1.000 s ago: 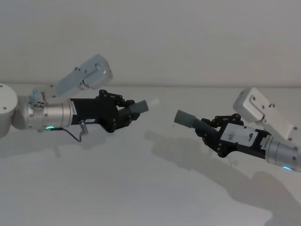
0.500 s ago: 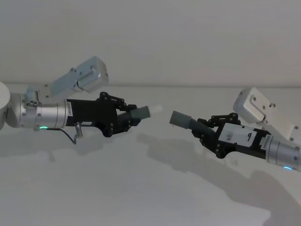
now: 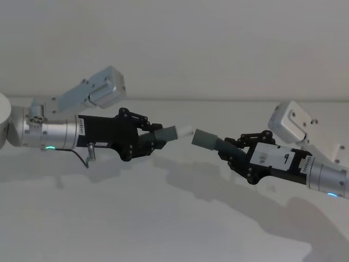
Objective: Use both hands to pick up one end of the pipe from the table, align the ends, and insert them.
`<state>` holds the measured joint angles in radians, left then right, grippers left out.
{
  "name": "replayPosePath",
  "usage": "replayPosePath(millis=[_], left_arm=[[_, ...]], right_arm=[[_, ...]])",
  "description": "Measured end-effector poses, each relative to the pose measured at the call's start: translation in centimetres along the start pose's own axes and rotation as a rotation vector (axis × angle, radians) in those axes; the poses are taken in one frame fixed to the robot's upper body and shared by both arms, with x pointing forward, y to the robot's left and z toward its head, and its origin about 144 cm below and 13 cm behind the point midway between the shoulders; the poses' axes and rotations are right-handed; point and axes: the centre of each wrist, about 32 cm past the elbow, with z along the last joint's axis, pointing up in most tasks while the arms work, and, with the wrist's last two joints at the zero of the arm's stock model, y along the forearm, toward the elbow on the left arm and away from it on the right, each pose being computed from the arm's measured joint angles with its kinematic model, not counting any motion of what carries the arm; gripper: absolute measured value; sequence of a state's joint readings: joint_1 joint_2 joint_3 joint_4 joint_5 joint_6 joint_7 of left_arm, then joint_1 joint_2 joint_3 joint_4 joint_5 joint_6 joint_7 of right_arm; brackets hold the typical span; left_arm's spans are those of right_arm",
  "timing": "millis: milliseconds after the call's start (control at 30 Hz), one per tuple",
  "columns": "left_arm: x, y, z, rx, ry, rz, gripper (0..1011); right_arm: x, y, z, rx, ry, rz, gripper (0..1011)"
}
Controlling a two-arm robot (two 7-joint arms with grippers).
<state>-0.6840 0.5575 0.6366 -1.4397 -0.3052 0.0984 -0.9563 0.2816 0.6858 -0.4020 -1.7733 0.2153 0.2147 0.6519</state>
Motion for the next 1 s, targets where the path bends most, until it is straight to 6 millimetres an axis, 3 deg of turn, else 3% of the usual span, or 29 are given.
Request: replayPosePath(millis=[1000], left_arm=[[-0.23, 0.30, 0.17, -0.010, -0.008, -0.017, 348]], right_arm=[[0.02, 0.18, 0.20, -0.009, 0.020, -0.005, 276]])
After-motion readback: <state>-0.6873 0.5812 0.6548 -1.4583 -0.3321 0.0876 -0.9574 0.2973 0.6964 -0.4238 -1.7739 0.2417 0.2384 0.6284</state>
